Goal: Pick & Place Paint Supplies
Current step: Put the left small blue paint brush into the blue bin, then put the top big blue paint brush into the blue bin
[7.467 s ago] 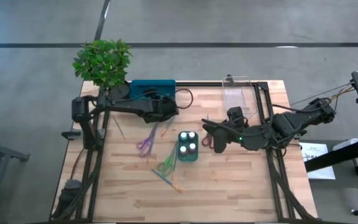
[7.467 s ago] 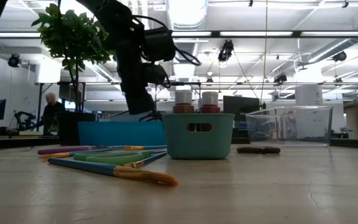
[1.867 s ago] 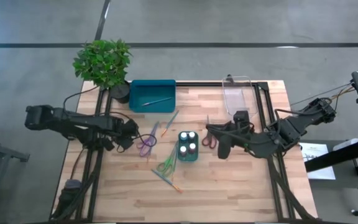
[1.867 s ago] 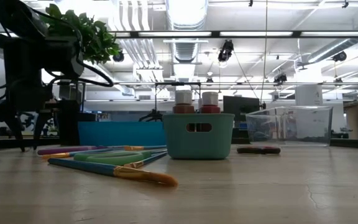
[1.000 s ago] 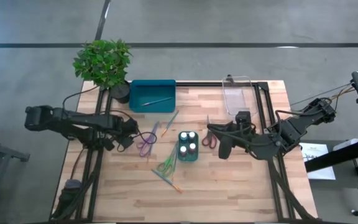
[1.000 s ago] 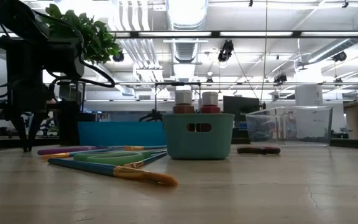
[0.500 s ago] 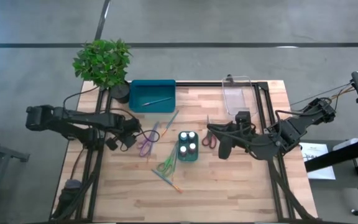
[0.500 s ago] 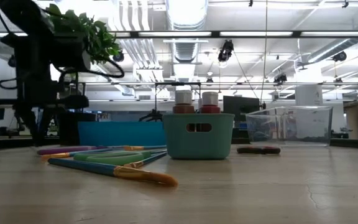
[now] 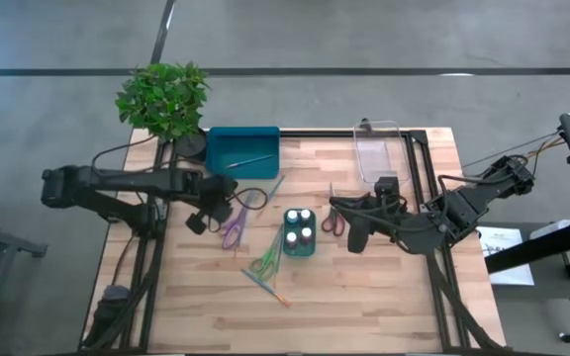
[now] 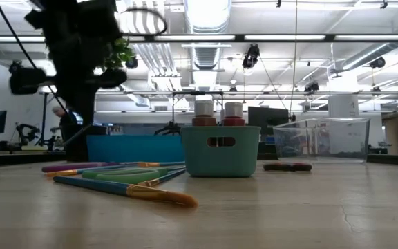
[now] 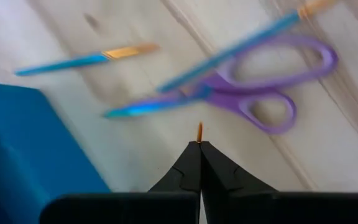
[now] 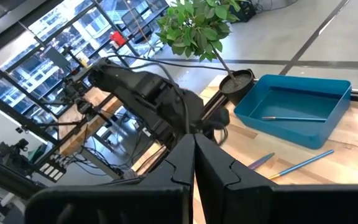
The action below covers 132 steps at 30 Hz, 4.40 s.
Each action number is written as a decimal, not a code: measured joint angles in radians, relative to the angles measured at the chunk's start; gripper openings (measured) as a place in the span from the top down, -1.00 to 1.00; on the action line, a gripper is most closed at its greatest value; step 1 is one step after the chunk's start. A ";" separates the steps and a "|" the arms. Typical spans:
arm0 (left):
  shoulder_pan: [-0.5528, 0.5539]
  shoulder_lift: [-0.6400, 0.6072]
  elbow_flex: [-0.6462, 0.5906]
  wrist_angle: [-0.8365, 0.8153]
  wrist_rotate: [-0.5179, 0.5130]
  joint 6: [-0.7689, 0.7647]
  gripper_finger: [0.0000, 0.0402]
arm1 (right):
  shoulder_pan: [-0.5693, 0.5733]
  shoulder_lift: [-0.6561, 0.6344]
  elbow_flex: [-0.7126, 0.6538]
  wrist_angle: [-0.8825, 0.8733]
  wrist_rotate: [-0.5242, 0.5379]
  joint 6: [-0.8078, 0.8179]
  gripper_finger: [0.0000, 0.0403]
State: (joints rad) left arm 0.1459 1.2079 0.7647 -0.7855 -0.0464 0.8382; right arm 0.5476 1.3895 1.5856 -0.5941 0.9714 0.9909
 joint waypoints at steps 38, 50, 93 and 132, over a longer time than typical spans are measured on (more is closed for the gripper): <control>0.223 0.270 0.252 0.435 -0.096 -0.154 1.00 | 0.000 -0.001 0.000 -0.010 0.020 0.004 0.96; 0.362 0.365 0.263 0.427 -0.134 -0.135 1.00 | -0.001 -0.002 0.000 -0.020 0.025 0.004 0.96; 0.319 0.282 0.454 -0.165 0.230 -0.684 0.06 | -0.001 -0.001 0.000 -0.039 0.026 -0.021 0.96; 0.089 0.577 0.335 0.115 0.139 -1.377 0.44 | 0.000 -0.002 0.000 -0.054 0.053 -0.034 0.96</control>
State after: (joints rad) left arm 0.2344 1.7849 1.1000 -0.6707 0.0929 -0.5391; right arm 0.5472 1.3872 1.5856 -0.6479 1.0248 0.9570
